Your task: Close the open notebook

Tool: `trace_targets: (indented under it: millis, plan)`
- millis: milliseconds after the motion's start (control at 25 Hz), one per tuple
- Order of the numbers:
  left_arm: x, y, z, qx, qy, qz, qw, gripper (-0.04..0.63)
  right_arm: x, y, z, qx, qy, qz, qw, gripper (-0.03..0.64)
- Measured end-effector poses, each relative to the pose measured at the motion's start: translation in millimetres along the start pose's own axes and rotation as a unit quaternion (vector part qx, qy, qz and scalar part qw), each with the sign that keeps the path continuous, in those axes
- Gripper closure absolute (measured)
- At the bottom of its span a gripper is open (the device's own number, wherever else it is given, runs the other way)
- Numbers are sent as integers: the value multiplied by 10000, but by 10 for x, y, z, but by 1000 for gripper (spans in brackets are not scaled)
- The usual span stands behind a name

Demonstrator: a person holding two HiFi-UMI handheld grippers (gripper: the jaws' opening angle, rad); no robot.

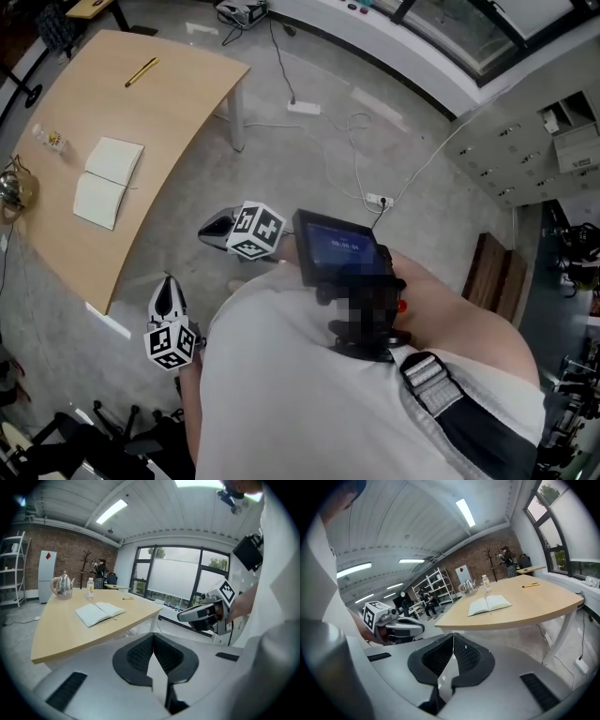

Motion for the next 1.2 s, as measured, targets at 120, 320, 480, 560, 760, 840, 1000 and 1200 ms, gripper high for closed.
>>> trace_targets:
  millis: [120,320,480,560,760,840,1000,1200]
  plan:
    - [-52,93,-229,-67,44,47,10000,588,263,121,40,-40,4,-46,10000,601]
    - [-180,58,-557,-193,285,48,9994,588,614,254,4,-213,201,-60,9996,601]
    - [-157,31,-598,-354,402,37,9986,588,630,265,31,-240,308,-105,9992,601]
    - [-102,61,-632,-390,428,18,9983,588,680,267,100,-250,336,-147,9990,601]
    - [7,111,-834,-527,646,-19,9965,588,1013,164,292,-349,565,-402,9970,601]
    - [58,169,-938,-620,831,16,9946,588,1173,185,387,-514,750,-503,9946,601]
    - [212,363,-1034,-688,1131,150,9911,588,1421,289,623,-880,1134,-640,9876,600]
    - [450,596,-1129,-776,1505,278,9852,588,1749,425,954,-1685,1488,-837,9708,600]
Point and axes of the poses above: the fingertips, and each gripper's own axes: x forward along the fingers, z to its right, y out of its top, the point moved 3 cm from there along -x, backward along the fingers, and after that the axes turned 14 degrees about -x, right-handed, at the moved point
